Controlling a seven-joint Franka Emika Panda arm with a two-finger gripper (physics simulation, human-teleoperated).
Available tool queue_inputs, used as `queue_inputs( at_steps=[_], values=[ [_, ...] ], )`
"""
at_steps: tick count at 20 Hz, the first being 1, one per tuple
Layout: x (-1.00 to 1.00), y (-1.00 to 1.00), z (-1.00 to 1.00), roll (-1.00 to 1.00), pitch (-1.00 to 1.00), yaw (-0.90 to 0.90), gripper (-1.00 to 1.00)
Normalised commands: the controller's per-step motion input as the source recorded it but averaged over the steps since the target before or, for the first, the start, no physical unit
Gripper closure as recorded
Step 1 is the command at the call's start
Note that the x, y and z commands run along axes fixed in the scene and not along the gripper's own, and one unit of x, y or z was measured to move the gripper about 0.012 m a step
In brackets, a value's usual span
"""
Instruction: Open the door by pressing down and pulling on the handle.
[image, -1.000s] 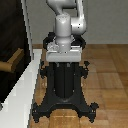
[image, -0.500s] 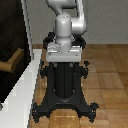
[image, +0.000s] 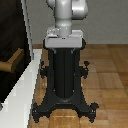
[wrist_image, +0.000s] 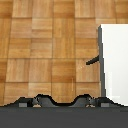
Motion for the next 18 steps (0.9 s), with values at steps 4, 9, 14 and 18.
queue_inputs(
  at_steps=[4, 9, 14, 18],
  values=[
    [0.0, 0.0, 0.75, 0.0, 0.0, 0.0, -1.0],
    [0.0, 0.0, 0.6, 0.0, 0.0, 0.0, -1.0],
    [0.0, -0.8, 0.0, 0.0, 0.0, 0.0, -1.0],
    [0.0, -0.5, 0.0, 0.0, 0.0, 0.0, -1.0]
  ],
)
